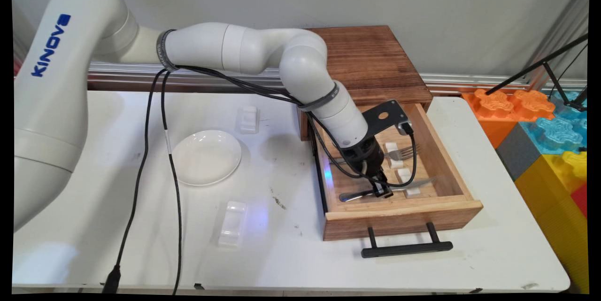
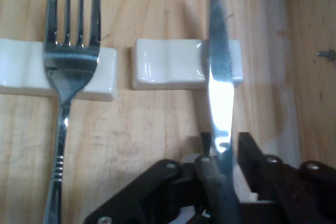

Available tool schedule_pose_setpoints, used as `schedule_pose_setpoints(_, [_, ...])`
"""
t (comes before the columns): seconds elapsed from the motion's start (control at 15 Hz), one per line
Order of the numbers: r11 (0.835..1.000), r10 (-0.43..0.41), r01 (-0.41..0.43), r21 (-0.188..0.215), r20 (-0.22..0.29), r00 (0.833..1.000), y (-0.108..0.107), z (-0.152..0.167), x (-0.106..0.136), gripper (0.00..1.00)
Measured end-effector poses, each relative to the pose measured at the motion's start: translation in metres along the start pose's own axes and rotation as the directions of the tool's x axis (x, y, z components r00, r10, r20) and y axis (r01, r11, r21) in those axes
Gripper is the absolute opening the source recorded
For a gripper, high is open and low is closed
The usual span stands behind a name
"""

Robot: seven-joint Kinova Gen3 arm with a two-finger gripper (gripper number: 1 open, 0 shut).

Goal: Place the picked object into the drawer

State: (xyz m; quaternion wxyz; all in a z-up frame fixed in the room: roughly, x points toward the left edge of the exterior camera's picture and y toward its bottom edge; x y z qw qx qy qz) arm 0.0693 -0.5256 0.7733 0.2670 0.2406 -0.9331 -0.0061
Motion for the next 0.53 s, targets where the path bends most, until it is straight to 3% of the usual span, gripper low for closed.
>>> schedule_pose_setpoints(0.07, [1.000, 0.002, -0.002, 0.000, -0.002, 1.000, -0.0002, 0.0003, 0.0003, 1.00])
schedule_pose_setpoints(0.53, [1.000, -0.002, 0.001, -0.008, -0.006, 1.000, 0.0028, -0.0028, -0.0007, 1.00])
